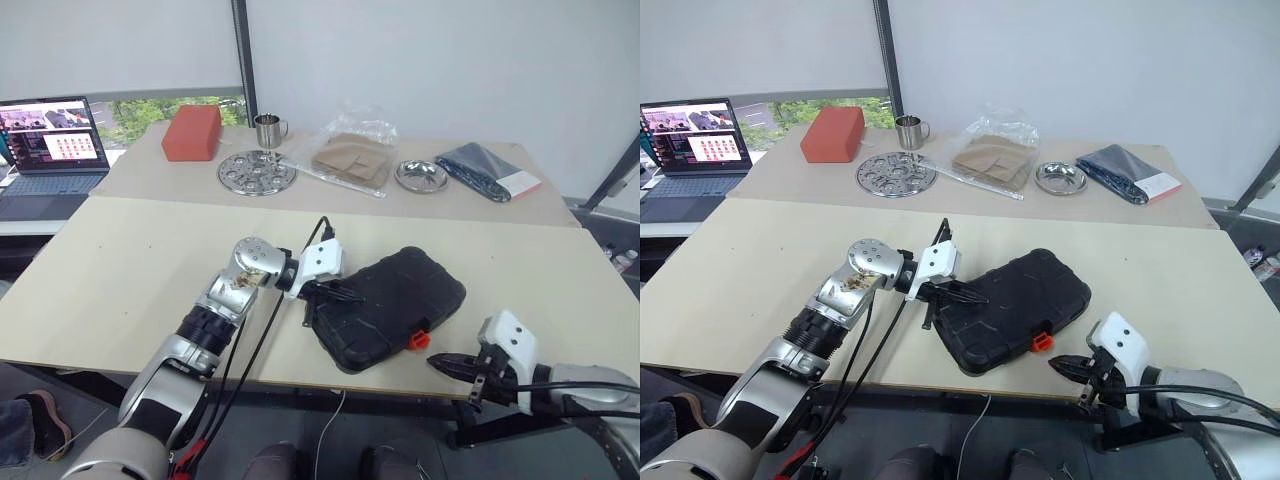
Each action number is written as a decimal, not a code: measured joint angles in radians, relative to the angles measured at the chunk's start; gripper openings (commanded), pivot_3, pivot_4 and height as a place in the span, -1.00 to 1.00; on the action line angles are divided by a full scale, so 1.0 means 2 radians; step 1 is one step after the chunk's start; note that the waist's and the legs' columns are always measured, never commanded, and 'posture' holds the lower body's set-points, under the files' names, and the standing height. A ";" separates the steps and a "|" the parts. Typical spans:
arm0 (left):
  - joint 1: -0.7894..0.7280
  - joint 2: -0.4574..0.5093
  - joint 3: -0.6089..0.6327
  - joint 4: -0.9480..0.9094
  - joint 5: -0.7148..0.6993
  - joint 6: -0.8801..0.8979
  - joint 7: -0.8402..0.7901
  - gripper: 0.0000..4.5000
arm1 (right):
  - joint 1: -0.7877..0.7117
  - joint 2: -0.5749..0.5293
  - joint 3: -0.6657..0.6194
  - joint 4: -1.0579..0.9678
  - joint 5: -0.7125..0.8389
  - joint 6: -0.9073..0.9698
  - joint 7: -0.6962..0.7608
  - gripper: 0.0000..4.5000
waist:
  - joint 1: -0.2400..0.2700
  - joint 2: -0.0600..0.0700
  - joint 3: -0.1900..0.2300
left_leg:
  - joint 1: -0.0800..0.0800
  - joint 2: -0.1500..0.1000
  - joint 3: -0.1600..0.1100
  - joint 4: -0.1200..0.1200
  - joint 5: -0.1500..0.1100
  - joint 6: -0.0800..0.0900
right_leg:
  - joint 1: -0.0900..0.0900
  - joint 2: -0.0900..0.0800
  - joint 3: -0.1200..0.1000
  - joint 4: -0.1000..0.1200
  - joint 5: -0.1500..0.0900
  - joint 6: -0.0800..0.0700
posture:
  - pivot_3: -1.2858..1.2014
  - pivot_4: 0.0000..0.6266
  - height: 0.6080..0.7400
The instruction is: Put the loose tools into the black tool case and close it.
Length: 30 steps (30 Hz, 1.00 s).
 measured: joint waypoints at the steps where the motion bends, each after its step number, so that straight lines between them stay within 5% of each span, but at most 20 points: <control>1: 0.000 -0.001 0.000 0.000 0.000 -0.001 0.000 -0.98 | -0.002 0.003 0.007 0.002 -0.005 0.000 -0.005 -1.00 | 0.000 0.000 0.000 | 0.000 0.000 0.000 0.000 0.000 0.000 | 0.000 0.000 0.000 0.000 0.000 0.000 | 0.03 -0.52 0.91; 6: -0.008 -0.009 -0.002 0.015 0.005 -0.017 -0.003 -0.98 | -0.047 0.044 0.052 0.053 -0.040 -0.011 -0.038 -1.00 | 0.003 0.000 0.000 | 0.000 -0.001 0.000 0.000 0.000 0.000 | 0.000 0.001 0.000 0.000 0.000 0.000 | 0.03 -0.52 0.91; 11: -0.021 -0.012 -0.012 0.057 0.038 -0.123 0.010 -0.98 | -0.074 0.069 0.074 0.084 -0.057 -0.024 -0.047 -1.00 | 0.001 -0.001 -0.001 | 0.000 -0.001 0.000 0.000 0.000 0.001 | 0.000 0.000 0.000 -0.001 0.001 -0.001 | 0.03 -0.52 0.91; 17: -0.038 -0.018 -0.019 0.091 0.060 -0.189 0.018 -0.98 | -0.097 0.096 0.038 0.066 0.021 0.066 -0.067 -1.00 | -0.008 0.000 -0.001 | 0.000 0.000 0.001 0.000 0.000 0.000 | 0.000 0.000 0.000 0.000 0.002 -0.002 | 0.03 -0.52 0.91; 30: -0.039 -0.025 -0.020 0.107 0.072 -0.218 0.018 -0.98 | -0.141 0.056 0.033 0.054 0.036 0.090 -0.059 -1.00 | -0.014 0.002 -0.003 | 0.001 0.001 0.001 0.000 0.000 0.004 | 0.000 0.001 0.000 0.000 0.000 0.000 | 0.03 -0.52 0.91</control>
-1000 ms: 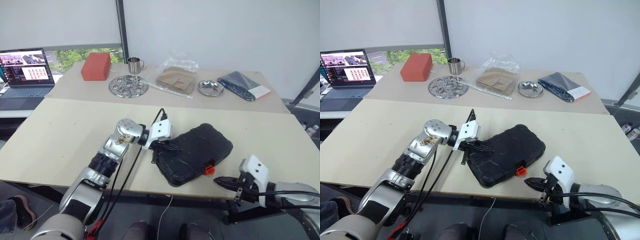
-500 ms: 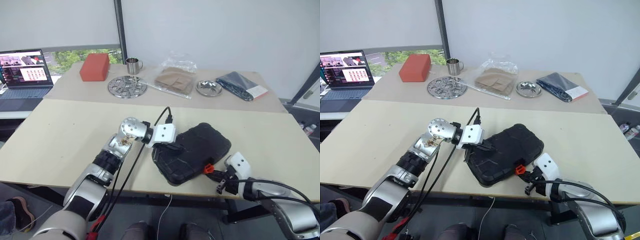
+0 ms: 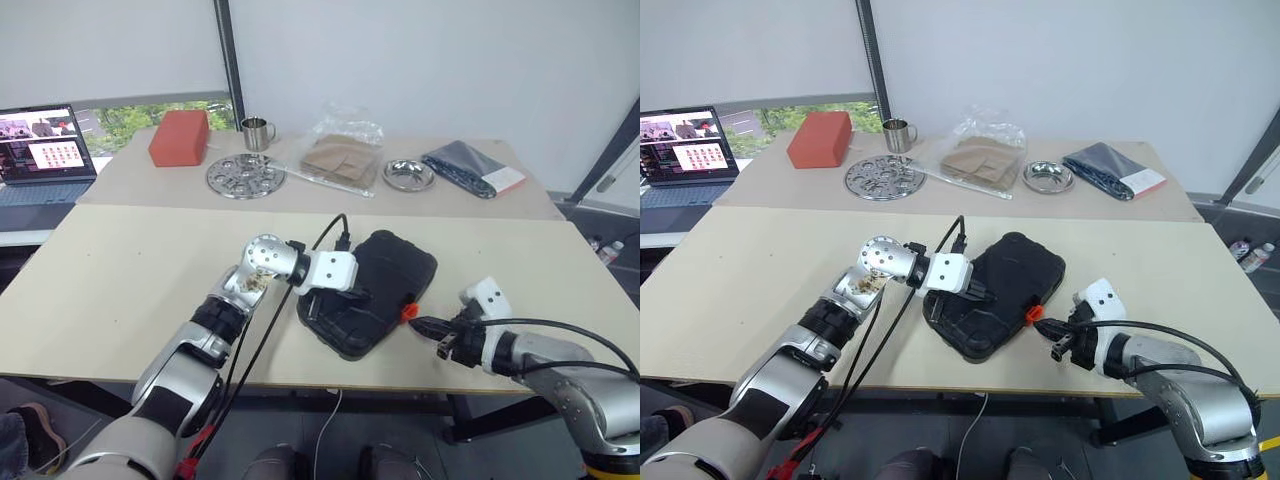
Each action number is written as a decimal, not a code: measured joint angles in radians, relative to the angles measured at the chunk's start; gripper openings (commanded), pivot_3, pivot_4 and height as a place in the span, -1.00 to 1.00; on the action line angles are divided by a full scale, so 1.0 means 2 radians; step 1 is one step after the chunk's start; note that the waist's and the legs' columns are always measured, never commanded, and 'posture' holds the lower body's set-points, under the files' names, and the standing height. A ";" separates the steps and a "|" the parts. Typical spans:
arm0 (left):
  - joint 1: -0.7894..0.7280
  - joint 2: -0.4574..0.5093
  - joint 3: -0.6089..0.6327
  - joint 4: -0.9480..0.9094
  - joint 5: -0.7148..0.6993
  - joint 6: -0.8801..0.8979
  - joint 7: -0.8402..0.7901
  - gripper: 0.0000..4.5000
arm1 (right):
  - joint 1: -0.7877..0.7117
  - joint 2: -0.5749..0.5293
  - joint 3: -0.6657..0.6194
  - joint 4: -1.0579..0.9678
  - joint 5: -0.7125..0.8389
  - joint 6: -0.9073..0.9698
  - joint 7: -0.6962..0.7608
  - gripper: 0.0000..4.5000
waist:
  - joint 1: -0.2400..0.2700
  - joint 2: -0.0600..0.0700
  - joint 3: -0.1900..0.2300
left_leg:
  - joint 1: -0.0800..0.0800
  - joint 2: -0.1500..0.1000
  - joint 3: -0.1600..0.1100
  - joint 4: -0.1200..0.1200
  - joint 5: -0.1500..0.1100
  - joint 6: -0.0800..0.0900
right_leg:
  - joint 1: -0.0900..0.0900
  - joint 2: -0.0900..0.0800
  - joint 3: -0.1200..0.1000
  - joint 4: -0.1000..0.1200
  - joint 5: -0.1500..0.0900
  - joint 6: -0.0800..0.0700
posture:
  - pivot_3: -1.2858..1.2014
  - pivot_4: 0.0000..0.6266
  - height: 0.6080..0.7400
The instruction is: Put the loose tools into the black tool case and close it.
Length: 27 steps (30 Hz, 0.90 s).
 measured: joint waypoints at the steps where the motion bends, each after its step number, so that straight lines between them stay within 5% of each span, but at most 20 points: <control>1: 0.000 -0.001 -0.001 0.001 0.002 -0.003 0.000 -0.98 | 0.000 -0.003 0.001 -0.004 -0.002 -0.006 0.007 -1.00 | 0.000 0.000 0.000 | 0.000 0.000 0.000 0.000 0.000 0.000 | 0.000 0.000 0.000 0.000 0.000 0.000 | 0.03 -0.52 0.91; 16: -0.020 -0.026 0.020 0.049 -0.007 0.065 0.012 -0.98 | 0.031 -0.056 0.005 0.019 -0.027 -0.035 0.044 -1.00 | 0.011 0.000 -0.002 | 0.000 0.000 0.000 0.000 -0.002 0.002 | 0.001 0.000 0.000 -0.003 0.001 0.001 | 0.03 -0.52 0.91; 27: -0.033 -0.029 0.031 0.068 -0.009 0.104 0.020 -0.98 | -0.036 -0.012 0.039 0.074 -0.062 -0.047 0.018 -1.00 | 0.009 0.000 -0.002 | 0.000 0.001 0.000 0.000 -0.001 -0.002 | 0.001 0.000 0.000 -0.004 0.001 0.001 | 0.03 -0.52 0.91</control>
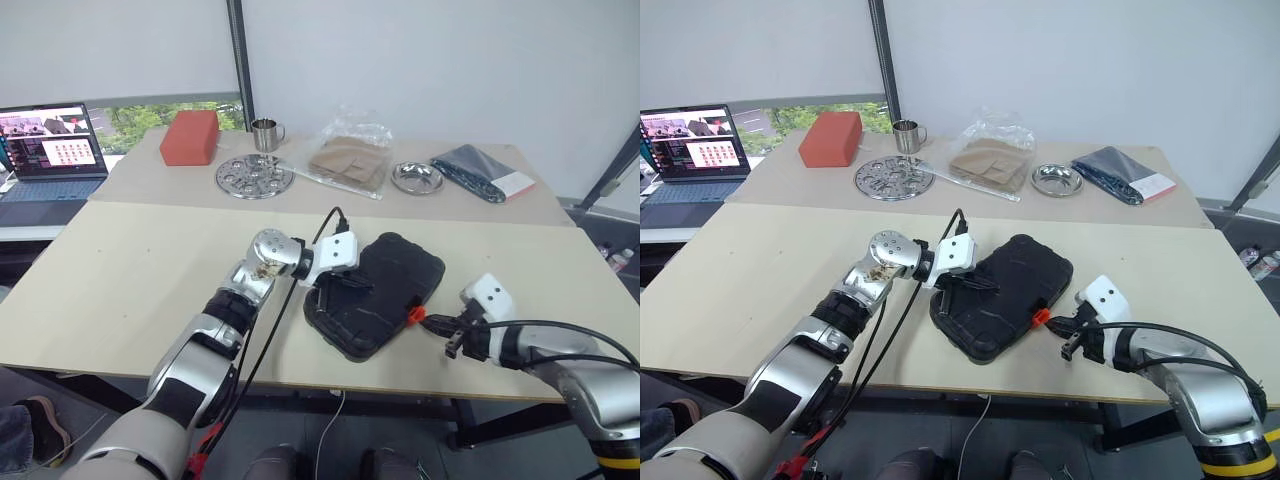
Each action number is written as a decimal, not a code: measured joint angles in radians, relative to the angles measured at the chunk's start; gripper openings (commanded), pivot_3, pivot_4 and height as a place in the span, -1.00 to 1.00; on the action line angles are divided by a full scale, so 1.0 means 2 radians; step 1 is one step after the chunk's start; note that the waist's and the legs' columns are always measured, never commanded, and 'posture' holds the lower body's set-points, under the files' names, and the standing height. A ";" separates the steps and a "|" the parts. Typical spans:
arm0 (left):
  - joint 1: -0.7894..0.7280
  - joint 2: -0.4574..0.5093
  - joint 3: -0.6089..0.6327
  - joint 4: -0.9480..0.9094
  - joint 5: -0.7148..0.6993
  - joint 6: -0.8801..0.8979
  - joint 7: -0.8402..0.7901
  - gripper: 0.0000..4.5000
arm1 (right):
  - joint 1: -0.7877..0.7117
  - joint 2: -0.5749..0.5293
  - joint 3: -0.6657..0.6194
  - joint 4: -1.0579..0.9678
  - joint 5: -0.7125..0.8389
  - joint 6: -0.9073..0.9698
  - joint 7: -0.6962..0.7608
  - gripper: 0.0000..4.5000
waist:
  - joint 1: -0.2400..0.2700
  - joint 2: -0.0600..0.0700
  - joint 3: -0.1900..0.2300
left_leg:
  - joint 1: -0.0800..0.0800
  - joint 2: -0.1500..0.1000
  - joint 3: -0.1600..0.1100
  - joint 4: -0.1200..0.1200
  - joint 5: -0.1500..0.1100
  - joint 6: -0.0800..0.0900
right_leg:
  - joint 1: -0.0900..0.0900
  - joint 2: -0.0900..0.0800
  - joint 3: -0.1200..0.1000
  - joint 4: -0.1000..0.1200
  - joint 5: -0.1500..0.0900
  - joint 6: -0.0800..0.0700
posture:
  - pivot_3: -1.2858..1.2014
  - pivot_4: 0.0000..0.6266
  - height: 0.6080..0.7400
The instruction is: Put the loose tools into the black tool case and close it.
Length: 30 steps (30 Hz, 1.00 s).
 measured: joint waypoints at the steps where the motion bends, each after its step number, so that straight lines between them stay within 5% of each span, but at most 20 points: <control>1: -0.001 0.002 0.000 0.002 0.001 -0.001 0.000 -0.98 | -0.006 0.004 0.004 0.002 -0.002 0.004 -0.003 -1.00 | -0.002 0.000 0.000 | 0.000 0.000 0.000 0.000 0.000 0.000 | 0.000 0.000 0.000 0.000 0.000 0.000 | 0.03 -0.52 0.91; 17: -0.008 0.005 -0.006 0.023 0.028 -0.032 0.003 -0.98 | -0.102 0.031 0.016 -0.022 -0.003 0.044 -0.024 -1.00 | -0.012 0.002 -0.003 | 0.001 0.003 0.001 -0.001 -0.001 0.001 | 0.000 0.001 -0.001 -0.002 0.002 -0.001 | 0.03 -0.52 0.91; 24: -0.007 -0.003 -0.009 0.023 0.028 -0.034 0.002 -0.98 | -0.089 0.042 0.036 -0.028 -0.004 0.043 -0.025 -1.00 | -0.008 0.002 -0.008 | 0.000 0.002 0.001 -0.001 -0.001 -0.001 | 0.000 0.001 -0.001 -0.002 0.003 -0.002 | 0.03 -0.52 0.91; 28: 0.014 0.018 0.030 0.006 -0.008 0.004 0.001 -0.50 | -0.058 0.021 -0.026 -0.057 0.030 0.044 -0.009 -0.49 | -0.012 0.001 -0.008 | -0.001 0.003 0.001 -0.001 -0.001 -0.001 | -0.001 0.001 0.000 -0.002 0.001 0.000 | 0.03 -0.52 0.91; 30: 0.035 0.068 0.055 -0.038 -0.035 0.052 -0.018 -0.20 | -0.029 -0.019 -0.086 -0.078 0.065 0.044 0.035 -0.18 | -0.018 0.001 -0.008 | -0.001 0.004 0.001 -0.002 -0.001 -0.002 | -0.001 0.002 -0.001 -0.002 0.001 0.000 | 0.03 -0.52 0.91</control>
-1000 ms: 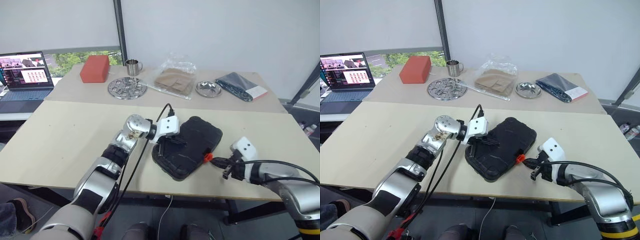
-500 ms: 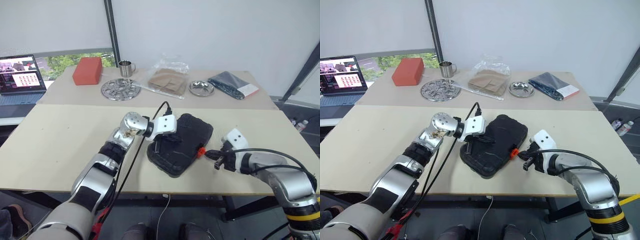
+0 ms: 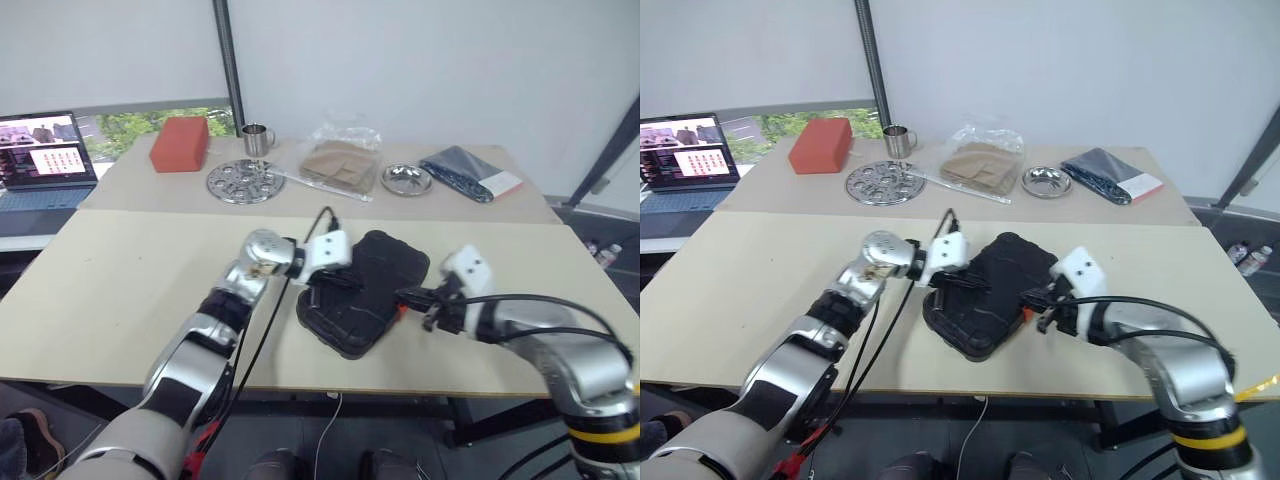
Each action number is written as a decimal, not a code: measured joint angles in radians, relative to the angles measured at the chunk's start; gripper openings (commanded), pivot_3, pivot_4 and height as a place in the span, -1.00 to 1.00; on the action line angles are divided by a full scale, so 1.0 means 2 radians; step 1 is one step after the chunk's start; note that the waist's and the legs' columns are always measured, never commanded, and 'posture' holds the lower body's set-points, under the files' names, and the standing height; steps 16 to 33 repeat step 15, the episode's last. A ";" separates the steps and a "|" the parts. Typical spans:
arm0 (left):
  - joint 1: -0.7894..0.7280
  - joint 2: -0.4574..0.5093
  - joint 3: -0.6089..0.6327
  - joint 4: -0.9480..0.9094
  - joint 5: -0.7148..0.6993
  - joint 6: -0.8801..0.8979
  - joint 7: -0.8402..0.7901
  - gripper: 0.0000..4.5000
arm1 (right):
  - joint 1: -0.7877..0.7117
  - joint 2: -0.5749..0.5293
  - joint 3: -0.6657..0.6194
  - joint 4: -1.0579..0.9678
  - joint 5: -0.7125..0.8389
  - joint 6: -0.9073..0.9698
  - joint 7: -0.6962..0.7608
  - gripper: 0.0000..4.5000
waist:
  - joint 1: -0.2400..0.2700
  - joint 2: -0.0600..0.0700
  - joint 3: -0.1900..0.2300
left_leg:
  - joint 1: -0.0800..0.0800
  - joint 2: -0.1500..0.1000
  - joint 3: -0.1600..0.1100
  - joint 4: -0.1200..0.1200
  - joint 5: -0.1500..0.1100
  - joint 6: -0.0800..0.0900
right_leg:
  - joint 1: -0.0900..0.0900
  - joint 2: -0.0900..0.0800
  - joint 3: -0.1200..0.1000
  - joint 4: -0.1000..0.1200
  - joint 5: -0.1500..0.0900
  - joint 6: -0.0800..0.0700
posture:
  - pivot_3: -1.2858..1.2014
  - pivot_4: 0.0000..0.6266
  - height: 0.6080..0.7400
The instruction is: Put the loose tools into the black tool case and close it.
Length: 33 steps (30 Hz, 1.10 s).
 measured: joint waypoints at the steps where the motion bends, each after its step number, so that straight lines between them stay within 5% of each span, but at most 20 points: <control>1: 0.013 0.028 0.013 -0.015 -0.009 0.017 -0.010 -0.04 | 0.016 -0.018 -0.020 -0.004 0.009 -0.002 0.019 -0.04 | -0.004 0.000 0.000 | 0.000 0.001 0.000 -0.001 0.000 -0.001 | 0.000 0.000 0.000 0.000 0.000 0.000 | 0.03 -0.52 0.91; 7: 0.125 0.228 0.096 -0.150 -0.098 0.193 -0.107 0.89 | 0.084 -0.150 -0.120 0.060 0.041 -0.034 0.194 0.88 | -0.001 0.001 0.013 | -0.002 0.000 0.001 -0.003 0.003 0.001 | -0.004 0.000 0.000 0.000 -0.001 -0.003 | 0.03 -0.52 0.91; 11: 0.142 0.319 0.170 -0.221 -0.159 0.278 -0.126 1.00 | 0.085 -0.212 -0.159 0.126 0.047 -0.059 0.294 0.98 | 0.013 0.002 0.016 | -0.003 -0.002 -0.001 -0.002 0.000 -0.002 | -0.004 -0.001 0.000 -0.001 -0.001 -0.003 | 0.03 -0.52 0.91; 33: 0.169 0.325 0.190 -0.238 -0.179 0.298 -0.115 1.00 | 0.082 -0.216 -0.153 0.157 0.039 -0.093 0.316 0.98 | 0.018 0.002 0.016 | -0.003 -0.003 -0.002 -0.002 0.000 -0.003 | -0.002 -0.001 0.000 -0.001 -0.001 -0.002 | 0.03 -0.52 0.91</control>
